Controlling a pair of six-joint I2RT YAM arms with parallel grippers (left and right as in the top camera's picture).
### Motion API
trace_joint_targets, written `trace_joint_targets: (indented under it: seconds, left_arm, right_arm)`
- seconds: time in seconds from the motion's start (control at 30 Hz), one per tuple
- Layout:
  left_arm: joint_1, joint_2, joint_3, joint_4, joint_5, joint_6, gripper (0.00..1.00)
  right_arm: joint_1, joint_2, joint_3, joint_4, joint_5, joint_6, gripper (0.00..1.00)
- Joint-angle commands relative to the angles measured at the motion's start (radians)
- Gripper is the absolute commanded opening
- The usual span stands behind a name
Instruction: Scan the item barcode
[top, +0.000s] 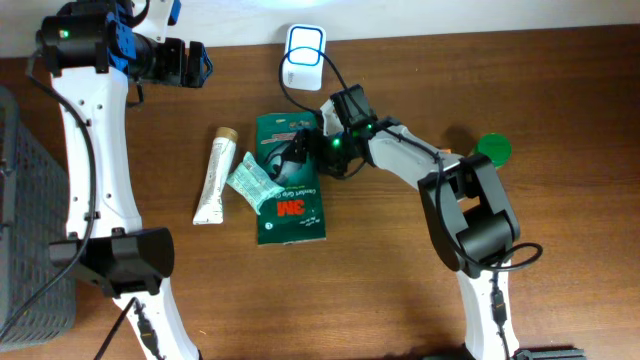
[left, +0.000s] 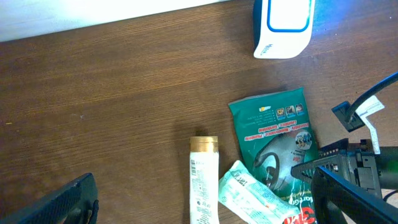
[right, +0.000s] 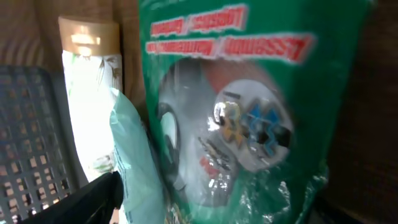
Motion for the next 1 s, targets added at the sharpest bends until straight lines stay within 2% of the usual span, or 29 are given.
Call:
trace_joint_targets:
  seconds: [0.0, 0.07, 0.17, 0.27, 0.3, 0.33, 0.37, 0.43, 0.57, 0.73, 0.8, 0.87, 0.97]
  left_arm:
    - [0.003, -0.017, 0.012, 0.002, 0.011, 0.009, 0.99]
    - [0.003, -0.017, 0.012, 0.002, 0.011, 0.010, 0.99]
    - [0.003, -0.017, 0.012, 0.002, 0.011, 0.010, 0.99]
    - [0.003, -0.017, 0.012, 0.002, 0.011, 0.009, 0.99]
    - [0.003, -0.017, 0.012, 0.002, 0.011, 0.009, 0.99]
    - [0.003, -0.017, 0.012, 0.002, 0.011, 0.010, 0.99]
    - [0.003, -0.017, 0.012, 0.002, 0.011, 0.010, 0.99]
    - [0.003, -0.017, 0.012, 0.002, 0.011, 0.009, 0.99]
    - [0.003, -0.017, 0.012, 0.002, 0.011, 0.010, 0.99]
    - [0.003, -0.017, 0.012, 0.002, 0.011, 0.010, 0.99]
    - [0.003, -0.017, 0.012, 0.002, 0.011, 0.010, 0.99]
    - [0.003, -0.017, 0.012, 0.002, 0.011, 0.009, 0.99]
    - [0.003, -0.017, 0.012, 0.002, 0.011, 0.010, 0.99]
  right_arm:
    - [0.023, 0.045, -0.063, -0.005, 0.082, 0.041, 0.74]
    - [0.044, 0.045, -0.063, 0.009, 0.109, 0.042, 0.66]
    - [0.080, 0.046, -0.063, 0.006, 0.220, 0.045, 0.64]
    - [0.122, 0.051, -0.063, 0.006, 0.338, 0.045, 0.55]
    - [0.130, 0.058, -0.063, 0.009, 0.346, 0.045, 0.44]
    - [0.133, 0.061, -0.063, 0.005, 0.345, 0.045, 0.18]
    - [0.131, 0.060, -0.063, 0.003, 0.334, 0.044, 0.04]
    - [0.099, 0.030, -0.060, 0.003, 0.228, 0.011, 0.04]
    - [0.066, -0.135, -0.053, -0.101, 0.286, -0.163, 0.04]
    - [0.068, -0.385, -0.053, -0.307, 0.668, -0.347, 0.04]
    - [0.069, -0.448, -0.052, -0.410, 0.925, -0.399, 0.04]
    - [0.074, -0.446, -0.051, -0.500, 1.157, -0.436, 0.04]
    - [0.122, -0.382, -0.052, -0.530, 1.258, -0.481, 0.04]
